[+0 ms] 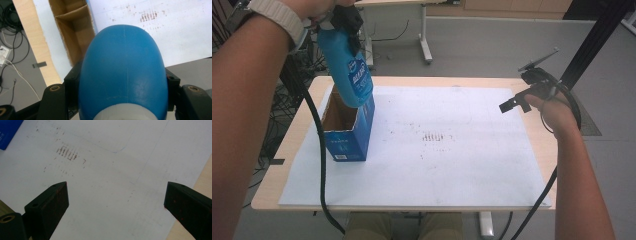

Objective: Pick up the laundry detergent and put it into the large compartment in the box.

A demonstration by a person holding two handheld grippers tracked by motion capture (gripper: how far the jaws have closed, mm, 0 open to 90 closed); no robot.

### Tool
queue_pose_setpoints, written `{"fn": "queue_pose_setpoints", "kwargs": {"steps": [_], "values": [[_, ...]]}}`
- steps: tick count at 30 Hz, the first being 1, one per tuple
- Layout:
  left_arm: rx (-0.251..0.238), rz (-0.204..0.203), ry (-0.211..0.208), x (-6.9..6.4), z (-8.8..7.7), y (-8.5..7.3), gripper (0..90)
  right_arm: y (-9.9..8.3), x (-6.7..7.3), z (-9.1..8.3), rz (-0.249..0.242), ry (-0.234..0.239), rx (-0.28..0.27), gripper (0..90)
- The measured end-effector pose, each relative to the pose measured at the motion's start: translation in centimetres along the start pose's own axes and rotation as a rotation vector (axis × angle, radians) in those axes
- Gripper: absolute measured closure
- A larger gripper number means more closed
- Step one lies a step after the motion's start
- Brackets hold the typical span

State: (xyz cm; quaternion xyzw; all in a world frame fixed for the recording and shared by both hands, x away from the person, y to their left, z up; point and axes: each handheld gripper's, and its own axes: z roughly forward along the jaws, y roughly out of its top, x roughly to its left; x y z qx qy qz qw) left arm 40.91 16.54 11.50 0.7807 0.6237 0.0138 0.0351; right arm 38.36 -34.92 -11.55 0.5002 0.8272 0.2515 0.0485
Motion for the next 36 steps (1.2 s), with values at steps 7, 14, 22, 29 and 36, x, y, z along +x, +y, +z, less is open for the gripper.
{"fn": "queue_pose_setpoints", "kwargs": {"steps": [7,14,22,29,36], "values": [[0.008,-0.043,0.0,1.0,0.6,0.2,38.1,-0.1,-0.3,0.3,0.004,0.004,0.002,5.6],[0.014,-0.067,-0.005,1.9,0.9,0.5,38.1,-0.1,-0.6,0.5,0.005,0.009,0.004,5.5],[0.018,-0.095,-0.003,2.7,1.5,0.7,38.1,-0.1,-0.8,0.7,0.006,0.013,0.003,5.5],[0.022,-0.109,0.012,3.1,2.2,1.1,38.1,-0.1,-1.0,0.7,0.005,0.014,0.001,5.5],[0.011,-0.123,0.006,4.1,2.6,1.0,38.1,-0.3,-1.0,0.5,0.008,0.01,-0.005,5.5]]}}
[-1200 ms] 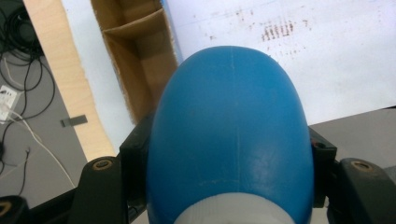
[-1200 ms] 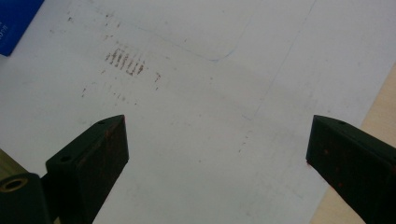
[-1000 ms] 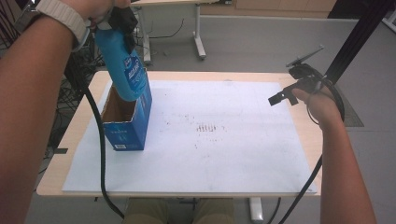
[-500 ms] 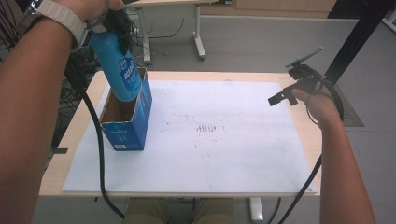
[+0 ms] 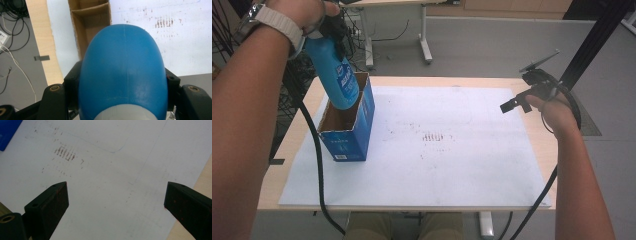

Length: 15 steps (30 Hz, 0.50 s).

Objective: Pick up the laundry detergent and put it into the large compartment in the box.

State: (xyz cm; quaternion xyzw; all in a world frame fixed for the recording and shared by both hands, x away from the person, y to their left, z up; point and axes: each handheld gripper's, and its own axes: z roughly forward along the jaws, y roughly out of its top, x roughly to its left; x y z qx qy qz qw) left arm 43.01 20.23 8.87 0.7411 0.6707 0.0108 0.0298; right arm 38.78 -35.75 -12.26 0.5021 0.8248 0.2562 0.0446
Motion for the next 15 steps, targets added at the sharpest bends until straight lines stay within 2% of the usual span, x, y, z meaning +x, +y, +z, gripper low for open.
{"fn": "queue_pose_setpoints", "kwargs": {"steps": [6,15], "values": [[0.0,-0.015,0.026,0.2,0.4,0.2,38.1,-0.2,-0.2,0.1,0.002,0.0,0.002,5.5],[0.003,-0.024,0.017,1.0,1.4,0.4,38.1,-0.1,0.0,0.1,0.004,0.0,0.007,5.5]]}}
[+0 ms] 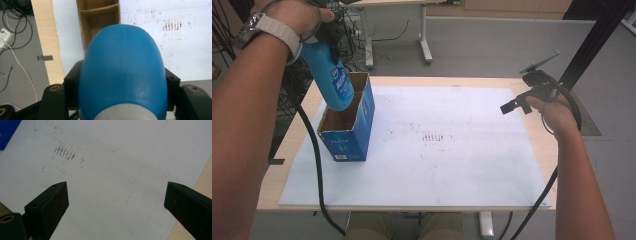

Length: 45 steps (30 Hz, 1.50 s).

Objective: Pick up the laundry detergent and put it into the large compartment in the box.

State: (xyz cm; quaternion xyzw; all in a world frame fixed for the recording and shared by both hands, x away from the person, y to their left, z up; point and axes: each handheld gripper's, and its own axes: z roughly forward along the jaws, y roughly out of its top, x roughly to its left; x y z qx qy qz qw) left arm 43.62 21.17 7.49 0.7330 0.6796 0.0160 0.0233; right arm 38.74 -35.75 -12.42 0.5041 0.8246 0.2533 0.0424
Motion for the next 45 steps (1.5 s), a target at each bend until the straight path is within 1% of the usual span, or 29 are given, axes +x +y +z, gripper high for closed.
{"fn": "queue_pose_setpoints", "kwargs": {"steps": [5,12,14,20,25,26,30,35,36,41,45], "values": [[0.006,-0.006,-0.003,0.4,0.9,0.4,38.1,0.1,0.0,0.0,0.0,0.0,0.003,5.5],[0.019,-0.013,-0.003,0.9,1.7,0.8,38.0,0.1,0.0,0.2,0.002,-0.001,0.006,5.5],[0.018,-0.013,0.002,0.9,1.9,0.8,38.0,0.1,-0.1,0.2,0.001,0.0,0.005,5.5],[0.015,-0.021,-0.001,1.2,2.2,0.9,38.1,0.3,-0.1,0.5,0.002,0.002,0.008,5.5],[0.023,-0.018,0.016,1.1,2.8,1.2,38.0,0.3,-0.1,0.7,0.003,0.005,0.01,5.5],[0.017,-0.021,0.018,1.2,2.9,1.2,38.0,0.3,-0.2,0.7,0.005,0.006,0.009,5.5],[0.02,-0.021,0.02,1.3,3.6,1.4,38.0,0.2,-0.3,0.8,0.008,0.006,0.011,5.5],[0.021,-0.026,0.009,1.8,4.8,1.6,38.0,0.3,-0.3,1.1,0.005,0.007,0.01,5.5],[0.021,-0.026,0.009,1.8,4.8,1.6,38.0,0.3,-0.3,1.1,0.006,0.008,0.01,5.5],[0.022,-0.034,0.002,2.3,5.8,1.7,38.0,0.3,-0.3,1.1,0.005,0.008,0.011,5.4],[0.017,-0.031,0.006,2.3,6.8,1.8,38.0,0.2,-0.2,1.2,0.006,0.009,0.009,5.4]]}}
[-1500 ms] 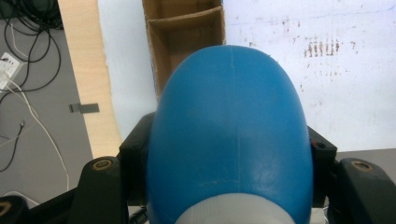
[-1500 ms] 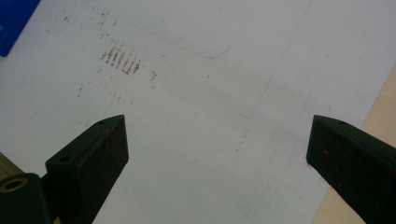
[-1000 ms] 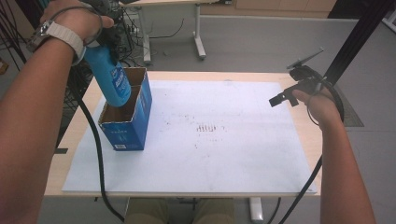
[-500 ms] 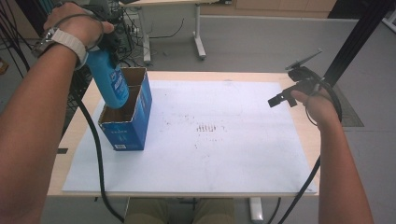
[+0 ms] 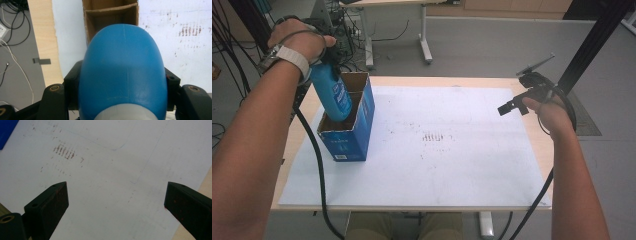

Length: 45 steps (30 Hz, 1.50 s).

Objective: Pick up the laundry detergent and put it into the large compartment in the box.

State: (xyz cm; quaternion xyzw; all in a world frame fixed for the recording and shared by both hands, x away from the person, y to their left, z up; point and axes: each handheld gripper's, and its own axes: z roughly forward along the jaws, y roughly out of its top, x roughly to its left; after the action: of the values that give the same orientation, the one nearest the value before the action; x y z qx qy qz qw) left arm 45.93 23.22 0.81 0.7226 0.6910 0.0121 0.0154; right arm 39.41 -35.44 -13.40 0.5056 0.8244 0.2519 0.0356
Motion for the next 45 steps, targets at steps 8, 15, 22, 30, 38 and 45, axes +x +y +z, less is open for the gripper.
{"fn": "queue_pose_setpoints", "kwargs": {"steps": [8,15,22,30,38,45], "values": [[0.004,-0.001,-0.006,0.2,1.2,0.2,38.0,-0.3,-0.2,0.2,0.001,0.008,-0.005,5.2],[-0.007,0.001,0.005,0.3,2.5,0.2,38.0,-0.6,-0.4,0.2,0.011,0.007,-0.005,5.2],[-0.01,0.007,0.0,0.3,4.6,0.3,37.9,-0.7,-0.4,0.5,0.013,0.009,-0.004,5.2],[-0.012,0.012,-0.01,0.2,6.3,0.3,37.9,-0.7,-0.6,0.6,0.019,0.01,0.0,5.2],[-0.031,0.016,0.005,0.0,7.5,0.1,37.8,-0.9,-0.7,0.8,0.026,0.011,0.004,5.3],[-0.028,0.02,0.003,0.0,8.8,0.0,37.8,-0.9,-0.7,0.8,0.027,0.012,0.004,5.2]]}}
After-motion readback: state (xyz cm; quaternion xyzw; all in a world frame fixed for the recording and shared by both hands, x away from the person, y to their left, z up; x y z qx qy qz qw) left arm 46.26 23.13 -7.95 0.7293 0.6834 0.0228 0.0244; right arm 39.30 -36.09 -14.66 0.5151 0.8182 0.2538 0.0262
